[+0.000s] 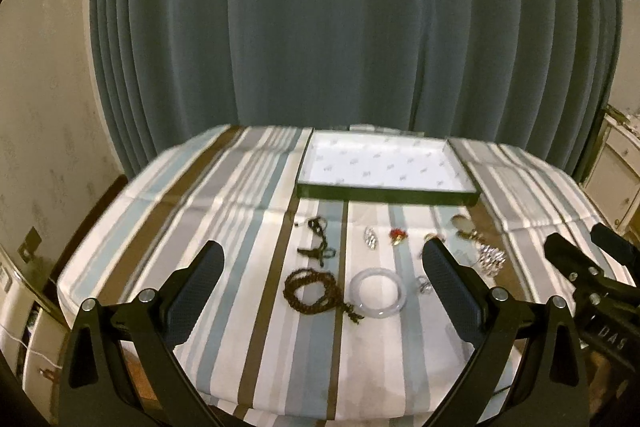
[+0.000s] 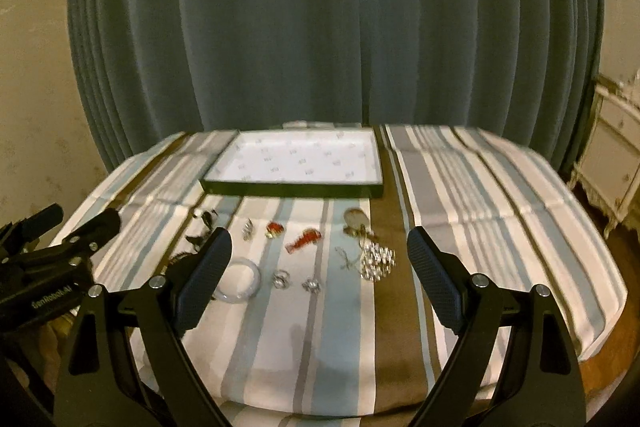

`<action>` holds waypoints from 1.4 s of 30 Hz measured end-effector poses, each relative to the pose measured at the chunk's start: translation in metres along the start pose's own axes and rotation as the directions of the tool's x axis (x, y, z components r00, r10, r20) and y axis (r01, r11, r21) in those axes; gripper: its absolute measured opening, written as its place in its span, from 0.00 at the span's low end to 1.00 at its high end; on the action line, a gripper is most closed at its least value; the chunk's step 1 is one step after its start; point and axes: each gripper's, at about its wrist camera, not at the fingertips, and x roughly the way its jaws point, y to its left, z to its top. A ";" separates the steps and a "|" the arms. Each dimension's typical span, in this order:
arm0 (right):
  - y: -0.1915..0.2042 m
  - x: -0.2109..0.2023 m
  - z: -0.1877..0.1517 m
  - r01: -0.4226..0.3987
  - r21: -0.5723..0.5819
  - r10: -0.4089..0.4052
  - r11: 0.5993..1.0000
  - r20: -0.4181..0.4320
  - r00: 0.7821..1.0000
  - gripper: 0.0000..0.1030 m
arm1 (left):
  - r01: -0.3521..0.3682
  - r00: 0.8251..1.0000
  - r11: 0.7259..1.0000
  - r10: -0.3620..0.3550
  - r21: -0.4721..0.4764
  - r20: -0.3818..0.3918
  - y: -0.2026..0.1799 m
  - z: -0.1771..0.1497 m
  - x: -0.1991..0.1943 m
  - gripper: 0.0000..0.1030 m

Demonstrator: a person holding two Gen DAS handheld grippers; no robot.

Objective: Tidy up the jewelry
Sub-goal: 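Grasp the brown bead bracelet with the left tool while the right tool grasps the pearl flower brooch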

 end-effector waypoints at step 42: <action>-0.066 0.173 -0.042 0.116 0.027 -0.103 0.993 -0.290 0.952 0.34 | -0.026 0.944 0.997 -0.001 -0.077 -0.330 0.031 -0.024 0.151 0.95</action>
